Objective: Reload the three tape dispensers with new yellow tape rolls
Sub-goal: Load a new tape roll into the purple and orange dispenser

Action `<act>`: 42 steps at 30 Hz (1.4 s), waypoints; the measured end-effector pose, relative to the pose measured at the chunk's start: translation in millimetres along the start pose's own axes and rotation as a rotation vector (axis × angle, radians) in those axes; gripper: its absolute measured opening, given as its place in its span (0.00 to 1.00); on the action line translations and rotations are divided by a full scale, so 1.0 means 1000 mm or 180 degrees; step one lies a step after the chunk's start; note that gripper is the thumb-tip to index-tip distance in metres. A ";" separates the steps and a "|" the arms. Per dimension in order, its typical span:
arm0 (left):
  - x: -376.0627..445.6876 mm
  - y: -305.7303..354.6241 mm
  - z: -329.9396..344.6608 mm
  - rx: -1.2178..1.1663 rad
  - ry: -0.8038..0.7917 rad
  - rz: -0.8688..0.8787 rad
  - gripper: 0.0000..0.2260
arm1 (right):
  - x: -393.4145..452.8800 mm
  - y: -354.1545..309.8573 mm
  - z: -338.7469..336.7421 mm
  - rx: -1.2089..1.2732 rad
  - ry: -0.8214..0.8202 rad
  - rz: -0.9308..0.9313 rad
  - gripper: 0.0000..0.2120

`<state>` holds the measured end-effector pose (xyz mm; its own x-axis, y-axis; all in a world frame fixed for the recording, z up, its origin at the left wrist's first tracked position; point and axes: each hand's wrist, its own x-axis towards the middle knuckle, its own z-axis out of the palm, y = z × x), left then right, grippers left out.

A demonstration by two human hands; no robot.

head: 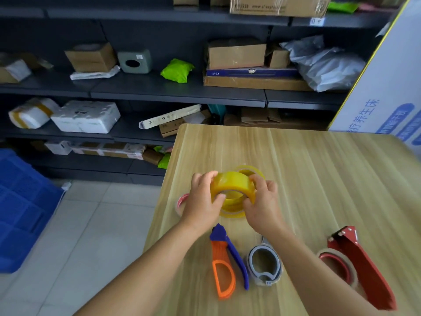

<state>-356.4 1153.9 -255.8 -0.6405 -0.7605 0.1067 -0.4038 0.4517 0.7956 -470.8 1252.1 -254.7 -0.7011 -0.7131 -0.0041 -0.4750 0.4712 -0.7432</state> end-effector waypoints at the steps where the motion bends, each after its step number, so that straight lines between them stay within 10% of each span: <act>1: -0.007 -0.003 -0.004 0.0027 -0.0029 -0.0023 0.25 | -0.006 -0.001 0.003 -0.0027 -0.0006 -0.0056 0.25; 15: -0.076 -0.028 -0.045 0.0100 0.0098 -0.0739 0.27 | -0.092 -0.033 0.046 -0.0124 0.0224 -0.0629 0.24; 20: -0.086 -0.040 -0.048 0.0287 0.0206 -0.1115 0.26 | -0.130 -0.038 0.067 -0.0163 -0.0456 -0.0695 0.19; 27: -0.118 -0.059 -0.058 -0.0262 -0.0357 -0.0526 0.22 | -0.154 -0.026 0.067 0.0915 -0.0319 0.0174 0.16; 36: -0.147 -0.087 -0.060 -0.0903 -0.1551 -0.0496 0.46 | -0.182 -0.019 0.056 0.1416 -0.0756 0.0654 0.18; 42: -0.144 -0.086 -0.055 -0.0463 -0.1755 -0.0332 0.28 | -0.184 -0.020 0.048 0.1225 -0.0947 0.0772 0.18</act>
<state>-193.6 1199.1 -306.7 -0.8635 -0.4246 -0.2721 -0.4141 0.2891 0.8631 -307.1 1349.3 -271.3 -0.5589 -0.7500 -0.3537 -0.0499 0.4562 -0.8885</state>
